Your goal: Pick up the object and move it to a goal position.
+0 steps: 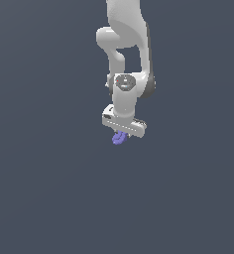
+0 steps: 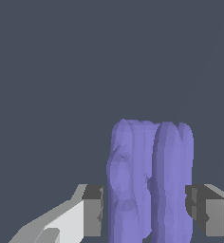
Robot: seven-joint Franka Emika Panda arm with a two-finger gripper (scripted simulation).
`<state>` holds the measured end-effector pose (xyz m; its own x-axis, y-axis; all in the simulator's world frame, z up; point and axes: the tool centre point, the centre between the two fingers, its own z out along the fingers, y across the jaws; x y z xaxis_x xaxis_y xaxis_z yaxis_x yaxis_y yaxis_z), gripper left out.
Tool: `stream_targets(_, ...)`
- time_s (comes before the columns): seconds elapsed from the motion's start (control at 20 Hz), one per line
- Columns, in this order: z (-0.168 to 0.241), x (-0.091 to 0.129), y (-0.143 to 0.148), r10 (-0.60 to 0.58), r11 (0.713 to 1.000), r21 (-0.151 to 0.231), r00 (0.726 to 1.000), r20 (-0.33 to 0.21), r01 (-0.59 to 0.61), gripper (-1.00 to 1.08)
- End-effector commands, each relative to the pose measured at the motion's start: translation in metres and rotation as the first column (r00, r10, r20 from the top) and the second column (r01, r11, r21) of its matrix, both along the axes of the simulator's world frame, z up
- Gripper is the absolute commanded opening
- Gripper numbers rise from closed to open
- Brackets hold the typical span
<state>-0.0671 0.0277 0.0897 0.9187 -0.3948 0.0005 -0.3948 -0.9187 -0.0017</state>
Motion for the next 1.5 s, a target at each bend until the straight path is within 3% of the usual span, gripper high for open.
stream_targets(0.0, 0.016, 0.003, -0.021, -0.001, 1.000, 0.000, 1.000, 0.001, 0.001, -1.00)
stream_targets(0.85, 0.150, 0.030, -0.186, -0.002, 1.000, 0.000, 1.000, 0.000, 0.002, -1.00)
stream_targets(1.15, 0.179, 0.039, -0.223, -0.002, 1.000, -0.001, 1.000, -0.001, 0.002, -1.00)
stream_targets(1.45, 0.193, 0.044, -0.241, -0.002, 1.000, -0.001, 1.000, -0.001, 0.002, -1.00)
